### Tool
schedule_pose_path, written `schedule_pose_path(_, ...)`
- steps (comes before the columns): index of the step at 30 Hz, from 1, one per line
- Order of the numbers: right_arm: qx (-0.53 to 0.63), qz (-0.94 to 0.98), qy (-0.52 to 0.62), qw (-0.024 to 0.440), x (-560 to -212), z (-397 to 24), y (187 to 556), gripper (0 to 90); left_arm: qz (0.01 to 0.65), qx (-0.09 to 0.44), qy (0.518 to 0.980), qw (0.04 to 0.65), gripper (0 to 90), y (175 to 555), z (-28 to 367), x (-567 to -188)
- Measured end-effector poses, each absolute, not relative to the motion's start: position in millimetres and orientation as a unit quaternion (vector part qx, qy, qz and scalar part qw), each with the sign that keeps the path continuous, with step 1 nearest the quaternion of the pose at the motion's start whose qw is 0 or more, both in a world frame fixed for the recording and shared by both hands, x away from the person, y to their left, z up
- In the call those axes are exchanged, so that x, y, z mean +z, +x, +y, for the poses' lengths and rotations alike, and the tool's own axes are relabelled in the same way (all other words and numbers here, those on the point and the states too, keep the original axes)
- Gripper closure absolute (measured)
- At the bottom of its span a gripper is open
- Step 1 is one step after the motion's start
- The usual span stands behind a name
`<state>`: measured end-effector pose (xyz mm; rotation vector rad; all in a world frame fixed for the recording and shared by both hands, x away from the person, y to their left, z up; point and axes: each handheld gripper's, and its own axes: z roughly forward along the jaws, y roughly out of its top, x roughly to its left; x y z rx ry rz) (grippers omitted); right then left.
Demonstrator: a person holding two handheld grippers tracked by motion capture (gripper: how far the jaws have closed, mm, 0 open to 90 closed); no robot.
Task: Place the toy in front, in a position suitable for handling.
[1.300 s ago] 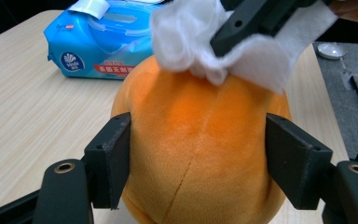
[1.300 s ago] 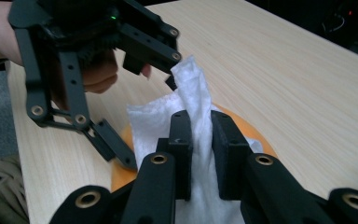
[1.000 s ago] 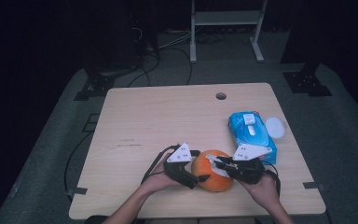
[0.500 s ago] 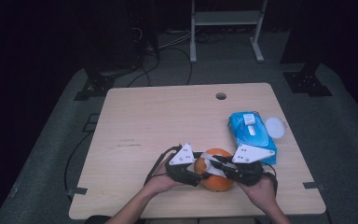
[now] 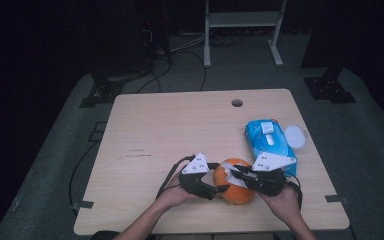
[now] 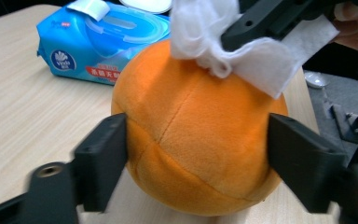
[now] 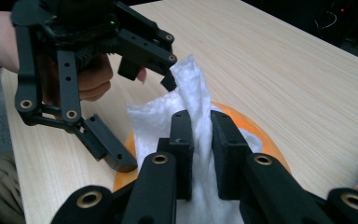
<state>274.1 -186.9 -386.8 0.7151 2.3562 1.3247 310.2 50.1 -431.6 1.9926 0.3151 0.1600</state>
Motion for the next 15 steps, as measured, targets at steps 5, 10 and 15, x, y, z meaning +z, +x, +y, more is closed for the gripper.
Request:
schedule_pose_path(5,0.473,0.829,0.241,0.175,-383,-181,269,78.8,0.111,0.083,0.842,0.522,30.8,302,46,-427)
schedule_pose_path(10,0.469,0.835,0.227,0.177,-382,-173,267,78.9,0.103,0.090,0.847,0.513,31.5,299,45,-428)
schedule_pose_path(15,0.465,0.828,0.258,0.180,-382,-192,275,78.9,0.104,0.087,0.848,0.512,31.6,301,47,-430)
